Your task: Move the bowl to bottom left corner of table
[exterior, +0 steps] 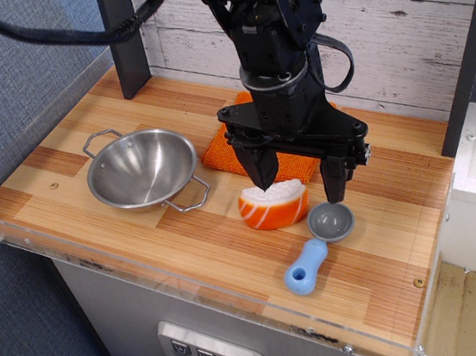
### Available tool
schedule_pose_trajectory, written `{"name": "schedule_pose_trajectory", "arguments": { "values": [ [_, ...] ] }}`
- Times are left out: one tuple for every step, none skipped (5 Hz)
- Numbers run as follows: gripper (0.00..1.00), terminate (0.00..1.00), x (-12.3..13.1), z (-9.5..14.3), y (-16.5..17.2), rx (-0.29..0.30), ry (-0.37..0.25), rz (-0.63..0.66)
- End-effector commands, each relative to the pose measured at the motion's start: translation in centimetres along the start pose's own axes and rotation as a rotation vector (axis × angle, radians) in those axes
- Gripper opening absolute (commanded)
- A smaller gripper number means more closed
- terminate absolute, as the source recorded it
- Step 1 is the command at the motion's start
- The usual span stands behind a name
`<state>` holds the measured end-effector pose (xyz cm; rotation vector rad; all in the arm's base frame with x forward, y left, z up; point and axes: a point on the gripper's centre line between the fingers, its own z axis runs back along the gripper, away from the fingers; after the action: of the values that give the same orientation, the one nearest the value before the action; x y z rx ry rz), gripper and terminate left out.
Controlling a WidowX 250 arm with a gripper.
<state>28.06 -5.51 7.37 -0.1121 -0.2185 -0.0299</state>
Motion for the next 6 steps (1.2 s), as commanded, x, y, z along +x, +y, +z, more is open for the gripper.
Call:
{"name": "schedule_pose_trajectory", "arguments": {
  "values": [
    [1.0, 0.0, 0.0, 0.0, 0.0, 0.0, 0.0, 0.0],
    [1.0, 0.0, 2.2, -1.1, 0.8, -0.009, -0.026, -0.037],
    [1.0, 0.0, 4.4, -1.8, 3.3, -0.021, -0.034, -0.049],
    [1.0, 0.0, 5.5, -0.8, 7.2, -0.027, -0.068, -0.01],
    [1.0, 0.0, 5.3, 0.9, 10.2, -0.031, -0.099, 0.052],
    [1.0, 0.0, 4.8, 2.3, 11.7, -0.04, -0.12, 0.087]
  ]
}}
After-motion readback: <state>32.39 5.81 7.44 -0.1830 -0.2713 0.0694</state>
